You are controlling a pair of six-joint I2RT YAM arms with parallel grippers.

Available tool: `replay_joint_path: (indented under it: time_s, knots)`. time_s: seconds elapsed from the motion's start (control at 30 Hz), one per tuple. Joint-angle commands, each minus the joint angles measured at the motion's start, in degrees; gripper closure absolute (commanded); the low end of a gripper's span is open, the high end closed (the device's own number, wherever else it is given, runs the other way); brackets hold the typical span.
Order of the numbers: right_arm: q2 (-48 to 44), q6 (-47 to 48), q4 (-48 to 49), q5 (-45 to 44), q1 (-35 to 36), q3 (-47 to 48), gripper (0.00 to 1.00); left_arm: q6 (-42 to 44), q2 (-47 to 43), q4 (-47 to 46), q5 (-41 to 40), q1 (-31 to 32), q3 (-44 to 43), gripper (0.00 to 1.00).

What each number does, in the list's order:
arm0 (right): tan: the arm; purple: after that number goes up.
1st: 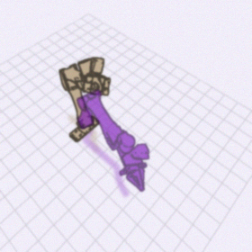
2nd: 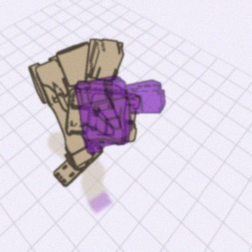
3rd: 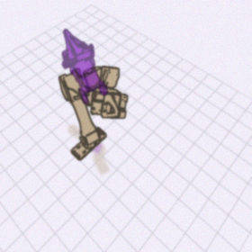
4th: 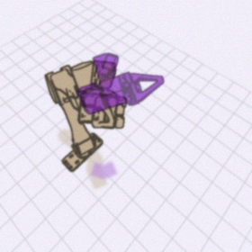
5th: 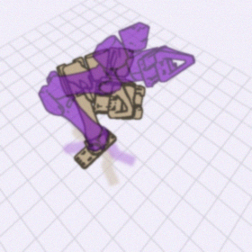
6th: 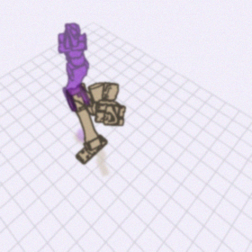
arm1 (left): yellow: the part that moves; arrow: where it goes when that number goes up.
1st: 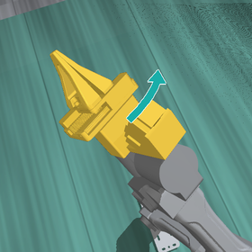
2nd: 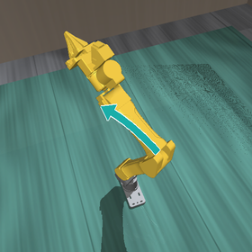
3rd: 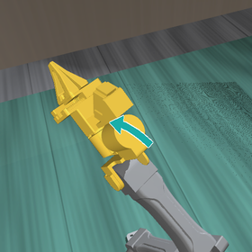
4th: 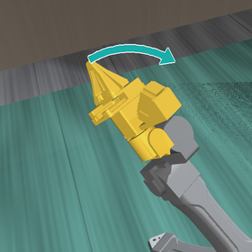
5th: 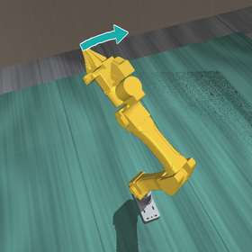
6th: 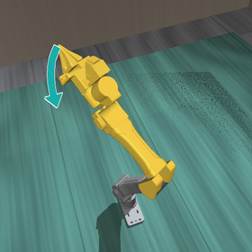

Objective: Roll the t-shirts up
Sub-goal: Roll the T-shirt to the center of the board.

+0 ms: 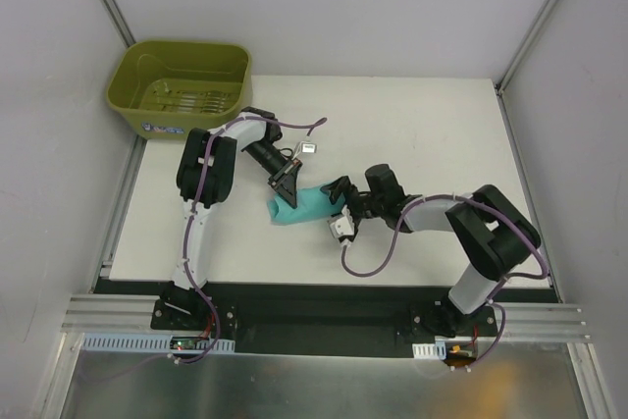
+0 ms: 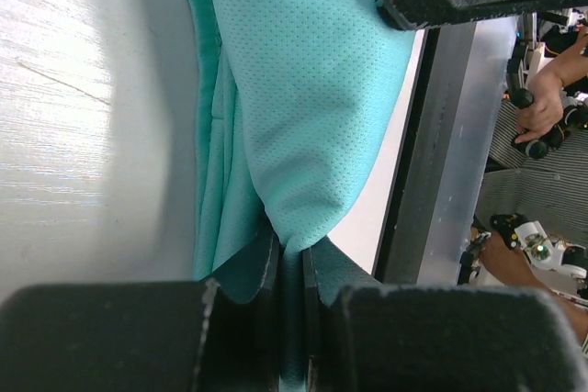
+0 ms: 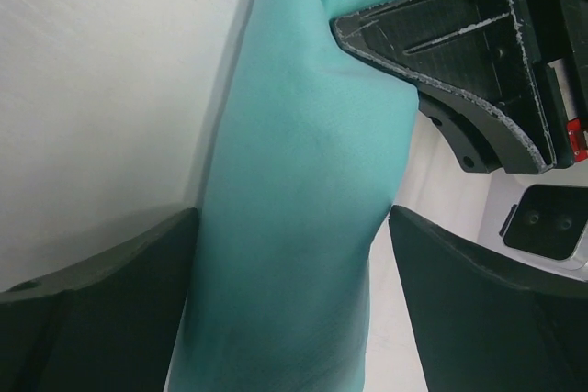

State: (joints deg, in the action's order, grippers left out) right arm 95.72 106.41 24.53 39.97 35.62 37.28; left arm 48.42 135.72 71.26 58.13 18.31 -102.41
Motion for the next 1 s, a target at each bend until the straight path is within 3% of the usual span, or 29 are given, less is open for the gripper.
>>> replay_joint_path:
  time_s: [0.0, 0.2, 0.4, 0.6, 0.83, 0.97]
  knots:
    - [3.9, -0.7, 0.2, -3.4, 0.7, -0.1, 0.16, 0.4, 0.1, 1.5, 1.6, -0.3, -1.6, 0.99]
    - [4.8, -0.2, -0.4, -5.9, 2.0, 0.1, 0.29, 0.0, 0.2, 1.5, 1.5, -0.4, -1.7, 0.95]
    - [6.1, 0.2, -14.5, -9.0, 2.4, 6.0, 0.53, -0.8, -1.4, 0.4, -1.0, -0.4, -0.8, 0.77]
    - [6.0, 0.5, -34.4, -6.7, 1.3, 14.4, 0.64, -4.3, -15.1, -9.0, -7.8, -0.5, 8.4, 0.63]
    - [8.9, -3.9, -58.1, -5.9, 1.4, 28.5, 0.73, -9.7, -35.5, -18.6, -18.9, -0.9, 22.7, 0.58]
    - [10.0, -5.6, -67.3, -5.4, 1.6, 34.3, 0.74, -13.7, -47.8, -30.8, -30.3, -1.0, 32.9, 0.57]
